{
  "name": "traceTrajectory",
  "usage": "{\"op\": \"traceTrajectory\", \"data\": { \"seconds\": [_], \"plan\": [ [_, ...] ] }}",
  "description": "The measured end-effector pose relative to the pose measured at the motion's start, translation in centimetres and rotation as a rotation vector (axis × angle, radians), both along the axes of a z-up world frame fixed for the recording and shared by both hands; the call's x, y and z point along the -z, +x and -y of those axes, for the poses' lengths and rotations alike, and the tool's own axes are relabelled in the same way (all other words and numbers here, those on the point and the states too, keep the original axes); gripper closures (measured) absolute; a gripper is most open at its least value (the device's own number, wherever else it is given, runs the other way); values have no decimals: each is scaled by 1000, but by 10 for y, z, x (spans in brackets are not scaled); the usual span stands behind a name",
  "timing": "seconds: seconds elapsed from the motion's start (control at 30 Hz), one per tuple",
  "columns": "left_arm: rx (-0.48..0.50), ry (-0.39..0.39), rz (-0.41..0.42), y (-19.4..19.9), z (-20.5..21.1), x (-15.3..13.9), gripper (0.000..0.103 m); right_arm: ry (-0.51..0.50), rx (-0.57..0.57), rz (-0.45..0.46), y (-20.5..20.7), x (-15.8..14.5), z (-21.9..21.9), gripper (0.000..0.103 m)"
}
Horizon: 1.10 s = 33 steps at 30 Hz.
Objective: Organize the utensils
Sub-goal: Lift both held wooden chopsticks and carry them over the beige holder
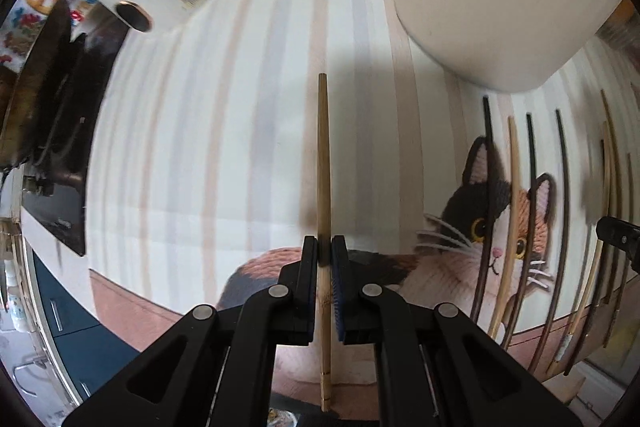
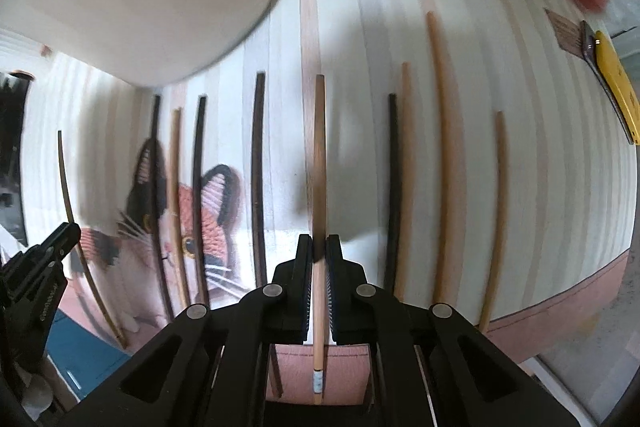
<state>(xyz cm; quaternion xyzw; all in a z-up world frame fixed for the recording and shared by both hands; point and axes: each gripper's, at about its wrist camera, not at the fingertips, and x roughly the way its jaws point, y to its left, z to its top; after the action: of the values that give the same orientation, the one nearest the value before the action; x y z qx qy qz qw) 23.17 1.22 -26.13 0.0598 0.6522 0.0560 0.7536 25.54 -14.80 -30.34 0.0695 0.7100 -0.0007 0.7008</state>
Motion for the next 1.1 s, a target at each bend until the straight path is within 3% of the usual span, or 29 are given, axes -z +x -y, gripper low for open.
{"op": "traceTrajectory", "data": {
  "seconds": [0.23,0.63,0.67,0.9,1.1],
  "plan": [
    [-29,-29,100,-13,1,-41,99,33,11,109,-16,-43,14,96],
    [-61,-50,235,-15,-7,-94,99,66,-8,214,-26,-95,13,96],
    [-59,-53,247,-13,-8,-98,99,66,-9,221,-17,-85,10,96],
    [-58,-33,353,-9,-2,-133,99,47,-39,267,-8,-109,2,96],
    [-41,-46,390,-7,6,-153,99,41,-71,303,-3,-130,-8,96]
  ]
}}
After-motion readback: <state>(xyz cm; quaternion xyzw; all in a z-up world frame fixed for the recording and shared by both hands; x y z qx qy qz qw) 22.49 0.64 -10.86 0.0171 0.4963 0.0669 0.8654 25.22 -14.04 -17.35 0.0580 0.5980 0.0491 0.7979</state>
